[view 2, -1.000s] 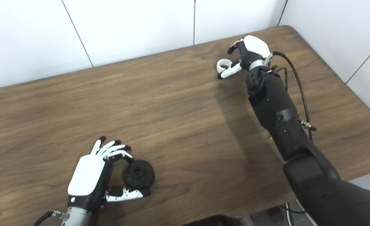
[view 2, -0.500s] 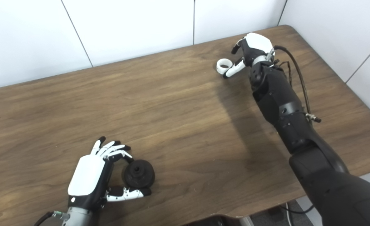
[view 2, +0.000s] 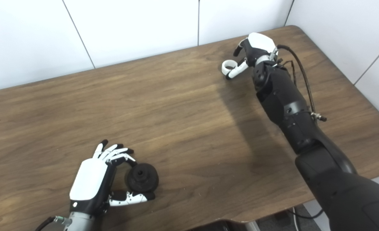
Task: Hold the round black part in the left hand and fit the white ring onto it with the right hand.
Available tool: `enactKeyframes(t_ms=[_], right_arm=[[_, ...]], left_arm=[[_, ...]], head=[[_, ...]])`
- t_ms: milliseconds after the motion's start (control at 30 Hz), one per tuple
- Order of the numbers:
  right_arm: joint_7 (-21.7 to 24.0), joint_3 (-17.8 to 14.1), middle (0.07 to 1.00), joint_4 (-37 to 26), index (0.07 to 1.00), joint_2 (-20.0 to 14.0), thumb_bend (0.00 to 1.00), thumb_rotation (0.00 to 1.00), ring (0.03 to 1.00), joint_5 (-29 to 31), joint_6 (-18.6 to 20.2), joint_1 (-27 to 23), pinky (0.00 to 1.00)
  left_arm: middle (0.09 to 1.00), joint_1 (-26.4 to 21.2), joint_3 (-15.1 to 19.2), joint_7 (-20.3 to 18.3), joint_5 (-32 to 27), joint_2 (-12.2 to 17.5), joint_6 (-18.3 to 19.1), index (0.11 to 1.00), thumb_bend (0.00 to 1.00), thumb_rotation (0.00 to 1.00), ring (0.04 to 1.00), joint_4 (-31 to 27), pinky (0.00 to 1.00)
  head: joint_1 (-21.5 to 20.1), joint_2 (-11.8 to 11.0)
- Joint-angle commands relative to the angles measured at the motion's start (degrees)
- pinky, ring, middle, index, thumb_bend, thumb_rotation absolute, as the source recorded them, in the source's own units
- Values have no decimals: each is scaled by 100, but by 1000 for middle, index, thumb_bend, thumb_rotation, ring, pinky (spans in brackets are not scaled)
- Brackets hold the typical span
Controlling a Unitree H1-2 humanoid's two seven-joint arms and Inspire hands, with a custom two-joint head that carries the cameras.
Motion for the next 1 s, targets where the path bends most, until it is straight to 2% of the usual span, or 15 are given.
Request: enactKeyframes(t_ms=[0, 967], right_arm=[[-141, -15, 924, -75, 645, -123, 899, 233, 1000, 26, -30, -320, 1000], [-63, 10, 914, 48, 633, -129, 894, 227, 987, -66, -13, -182, 997]], left_arm=[[760, 111, -35, -118, 122, 55, 31, 483, 524, 53, 869, 15, 1000], [758, 117, -32, -169, 135, 63, 26, 483, 524, 52, 868, -24, 1000]], head=[[8, 11], [3, 38]])
